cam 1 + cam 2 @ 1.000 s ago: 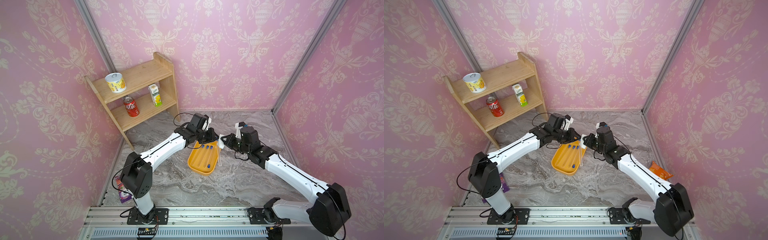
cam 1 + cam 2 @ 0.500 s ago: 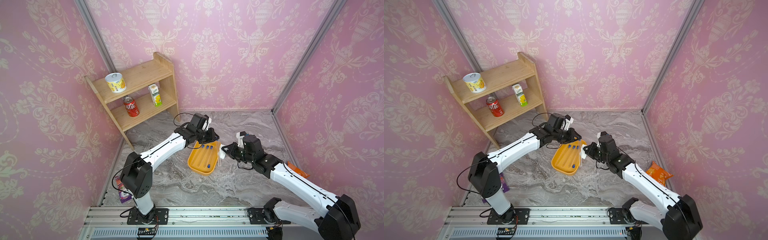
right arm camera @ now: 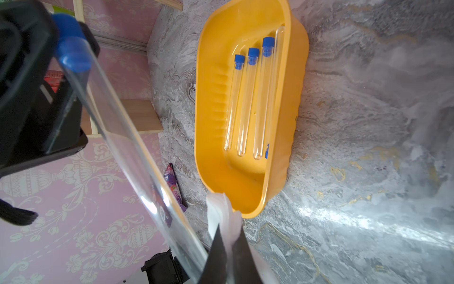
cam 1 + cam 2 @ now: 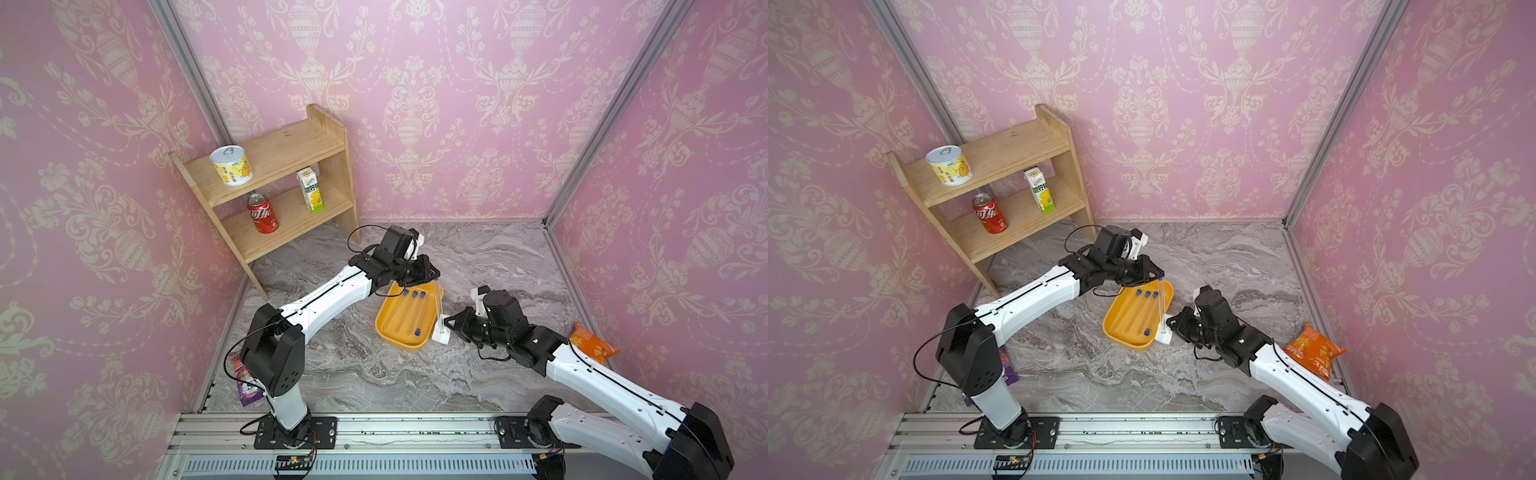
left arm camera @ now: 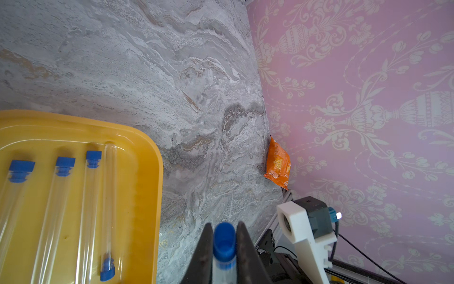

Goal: Wipe the exteriors of test tubes
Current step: Wipe the dirt from the test tube.

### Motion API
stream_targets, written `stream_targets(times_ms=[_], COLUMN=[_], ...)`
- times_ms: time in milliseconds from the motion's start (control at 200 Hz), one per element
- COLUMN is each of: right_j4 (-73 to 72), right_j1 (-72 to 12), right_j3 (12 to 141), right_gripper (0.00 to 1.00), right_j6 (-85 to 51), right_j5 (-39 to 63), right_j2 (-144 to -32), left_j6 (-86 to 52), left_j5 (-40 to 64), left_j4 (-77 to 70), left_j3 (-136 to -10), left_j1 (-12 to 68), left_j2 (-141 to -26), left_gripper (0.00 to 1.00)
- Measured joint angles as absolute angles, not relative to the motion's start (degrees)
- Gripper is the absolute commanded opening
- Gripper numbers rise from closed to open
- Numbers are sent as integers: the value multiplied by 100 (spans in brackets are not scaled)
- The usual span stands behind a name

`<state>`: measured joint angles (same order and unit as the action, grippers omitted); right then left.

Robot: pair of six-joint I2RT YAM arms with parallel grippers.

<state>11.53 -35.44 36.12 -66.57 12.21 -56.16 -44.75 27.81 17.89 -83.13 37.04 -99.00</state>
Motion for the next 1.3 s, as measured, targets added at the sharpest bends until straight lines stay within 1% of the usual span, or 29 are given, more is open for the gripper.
stream_targets(times_ms=[200,365,520,750,871,976,1126,1301], right_j4=[1485,1745,1441,803,923,1280,1570,1955], right_j1=[-3557,-3557,-3645,-3688,-3754,-4071,-4890,-5660], right_j3=[3590,3590,3524,3551,3771,4139,4598,5078], right_gripper=[0,0,0,0,0,0,0,0], right_j6=[-6781,-6781,-6757,-6567,-6355,-5964,-5382,-4895], right_j5=[1201,1199,1225,1509,1474,934,-429,-2001], right_j2=[-5070,-4860,-4696,-4786,-5026,-5129,-5216,-5948], left_j6=[-4473,-4471,-4464,-4421,-4403,-4403,-4405,-4405], left_j5=[2781,2779,2779,2773,2755,2696,2655,2646], left_j4=[1782,1785,1804,1909,1911,1911,1911,1903], left_j3=[-8313,-8313,-8315,-8374,-8385,-8385,-8399,-8495], left_j1=[3704,3697,3686,3649,3627,3605,3535,3465], left_j2=[-9900,-9900,-9902,-9939,-9979,-9994,-10007,-10036], left_gripper=[16,15,15,15,15,15,15,16])
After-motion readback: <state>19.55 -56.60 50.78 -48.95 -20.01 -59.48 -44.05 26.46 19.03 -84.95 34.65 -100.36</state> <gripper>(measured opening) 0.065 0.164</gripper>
